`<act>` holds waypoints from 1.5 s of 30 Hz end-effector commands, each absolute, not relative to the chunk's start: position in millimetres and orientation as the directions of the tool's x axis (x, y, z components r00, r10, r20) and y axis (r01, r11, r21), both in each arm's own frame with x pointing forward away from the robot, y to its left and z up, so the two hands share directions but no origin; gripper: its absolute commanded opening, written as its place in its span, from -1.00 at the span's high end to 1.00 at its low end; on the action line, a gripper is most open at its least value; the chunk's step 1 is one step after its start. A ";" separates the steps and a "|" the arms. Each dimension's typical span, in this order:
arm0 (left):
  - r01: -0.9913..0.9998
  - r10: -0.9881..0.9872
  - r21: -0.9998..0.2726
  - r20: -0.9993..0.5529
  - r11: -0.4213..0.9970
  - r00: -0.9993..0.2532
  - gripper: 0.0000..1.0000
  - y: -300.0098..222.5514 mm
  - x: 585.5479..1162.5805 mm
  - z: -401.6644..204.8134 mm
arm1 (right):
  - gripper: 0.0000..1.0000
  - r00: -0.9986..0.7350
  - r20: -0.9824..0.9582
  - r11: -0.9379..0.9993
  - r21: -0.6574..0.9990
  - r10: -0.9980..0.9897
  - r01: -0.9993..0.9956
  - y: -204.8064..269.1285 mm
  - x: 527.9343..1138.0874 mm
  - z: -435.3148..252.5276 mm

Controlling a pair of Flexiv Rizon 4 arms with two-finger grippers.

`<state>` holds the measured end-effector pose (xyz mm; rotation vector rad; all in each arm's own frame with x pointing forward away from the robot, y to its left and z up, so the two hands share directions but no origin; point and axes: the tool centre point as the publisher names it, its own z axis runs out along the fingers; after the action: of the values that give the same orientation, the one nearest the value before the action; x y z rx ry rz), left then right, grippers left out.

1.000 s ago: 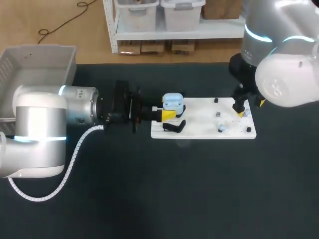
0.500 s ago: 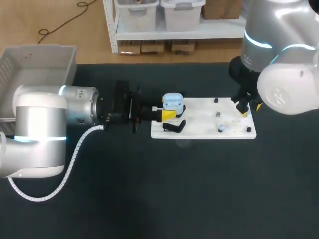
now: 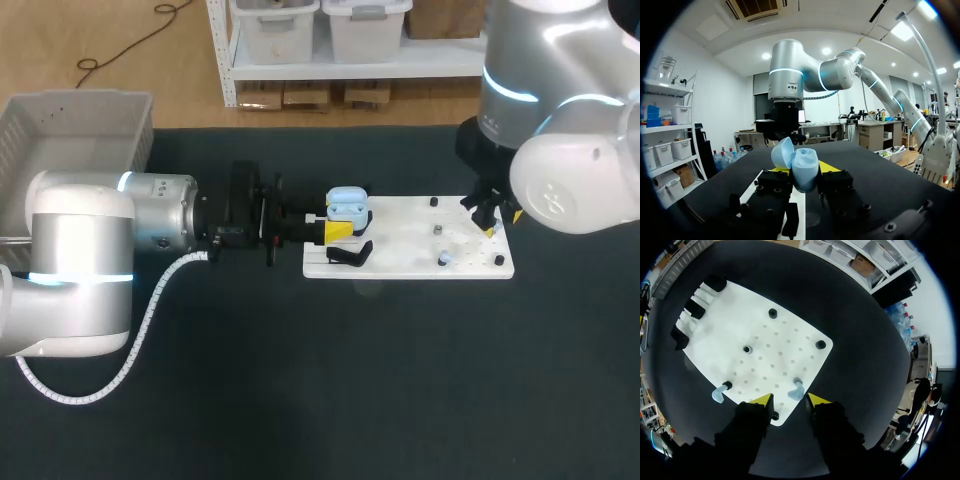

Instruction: Pick up each earbud case from the left stands, insert the matching earbuds, close the lid, and place the case in the box.

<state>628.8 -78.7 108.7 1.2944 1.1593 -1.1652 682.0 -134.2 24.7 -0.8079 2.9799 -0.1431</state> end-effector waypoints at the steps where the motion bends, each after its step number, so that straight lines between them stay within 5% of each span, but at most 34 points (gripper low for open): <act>1: 0.996 0.028 0.077 -0.997 -0.035 0.078 1.00 -78.4 627.9 108.0 | 0.18 -0.864 -0.025 0.860 -0.109 -0.503 -0.498 -133.5 683.3 22.6; 35: 0.996 0.028 0.077 -0.997 -0.035 0.078 1.00 -78.4 627.9 108.0 | 0.45 -0.874 -0.026 0.865 -0.155 -0.486 -0.476 -142.0 689.6 8.9; 39: 0.996 0.028 0.077 -0.997 -0.035 0.078 1.00 -78.4 627.9 108.0 | 0.56 -0.875 -0.026 0.867 -0.154 -0.483 -0.474 -142.7 690.4 8.4; 42: 0.996 0.028 0.077 -0.997 -0.035 0.078 1.00 -78.4 627.9 108.0 | 0.95 -0.875 -0.027 0.867 -0.154 -0.483 -0.473 -142.8 690.5 8.3; 45: 0.996 0.028 0.077 -0.997 -0.035 0.078 1.00 -78.4 627.9 108.0 | 1.00 -0.876 -0.027 0.868 -0.156 -0.482 -0.472 -143.1 690.5 8.2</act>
<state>628.8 -78.7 108.7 1.2943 1.1593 -1.1653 690.8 -142.8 9.0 -0.7632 2.9751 -0.2190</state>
